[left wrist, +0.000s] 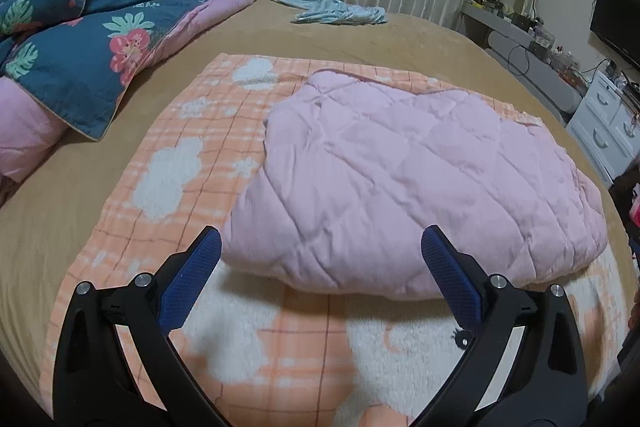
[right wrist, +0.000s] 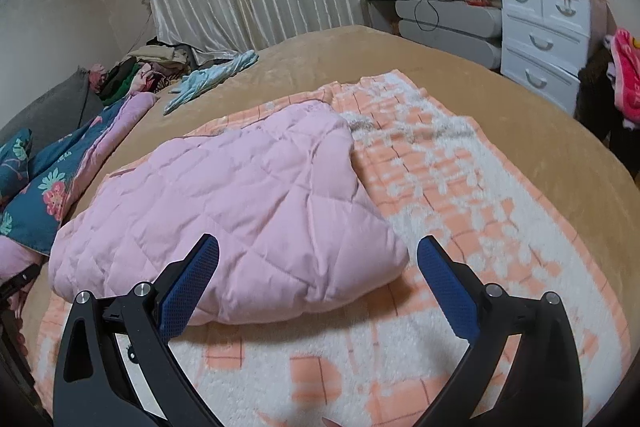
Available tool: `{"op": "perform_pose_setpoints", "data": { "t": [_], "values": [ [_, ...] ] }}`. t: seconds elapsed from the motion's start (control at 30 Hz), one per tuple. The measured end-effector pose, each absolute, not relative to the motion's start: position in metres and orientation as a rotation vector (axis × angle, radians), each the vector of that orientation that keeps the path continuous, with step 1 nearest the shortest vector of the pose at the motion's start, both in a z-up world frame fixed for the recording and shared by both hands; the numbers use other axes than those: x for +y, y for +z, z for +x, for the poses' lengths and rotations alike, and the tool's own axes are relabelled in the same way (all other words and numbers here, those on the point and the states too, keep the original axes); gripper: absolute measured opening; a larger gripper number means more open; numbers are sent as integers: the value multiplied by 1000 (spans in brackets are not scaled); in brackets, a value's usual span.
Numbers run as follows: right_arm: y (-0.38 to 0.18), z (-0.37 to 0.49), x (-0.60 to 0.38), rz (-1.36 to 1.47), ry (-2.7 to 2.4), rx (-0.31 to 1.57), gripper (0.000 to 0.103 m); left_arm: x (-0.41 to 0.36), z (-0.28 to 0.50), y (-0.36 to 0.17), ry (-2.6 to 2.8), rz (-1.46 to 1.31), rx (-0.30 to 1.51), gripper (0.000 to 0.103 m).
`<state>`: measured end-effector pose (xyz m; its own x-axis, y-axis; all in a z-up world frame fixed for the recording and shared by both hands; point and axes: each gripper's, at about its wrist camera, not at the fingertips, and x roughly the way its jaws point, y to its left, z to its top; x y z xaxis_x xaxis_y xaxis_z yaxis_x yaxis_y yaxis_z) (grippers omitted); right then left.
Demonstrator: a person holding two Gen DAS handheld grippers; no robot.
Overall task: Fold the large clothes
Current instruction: 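Slide both open tools under the edge of the folded pink jacket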
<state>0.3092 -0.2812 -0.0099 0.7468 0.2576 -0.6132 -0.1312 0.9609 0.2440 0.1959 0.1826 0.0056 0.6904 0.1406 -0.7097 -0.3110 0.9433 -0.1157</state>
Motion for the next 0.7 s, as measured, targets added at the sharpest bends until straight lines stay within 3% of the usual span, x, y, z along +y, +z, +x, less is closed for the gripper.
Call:
{"op": "perform_pose_setpoints", "data": {
  "t": [0.3,0.7],
  "values": [
    [-29,295,-279,212,203,739,99,177,181,-16,251,-291,809,94],
    [-69,312,-275,373,164,862,99,206,192,-59,237,-655,843,94]
  ]
}}
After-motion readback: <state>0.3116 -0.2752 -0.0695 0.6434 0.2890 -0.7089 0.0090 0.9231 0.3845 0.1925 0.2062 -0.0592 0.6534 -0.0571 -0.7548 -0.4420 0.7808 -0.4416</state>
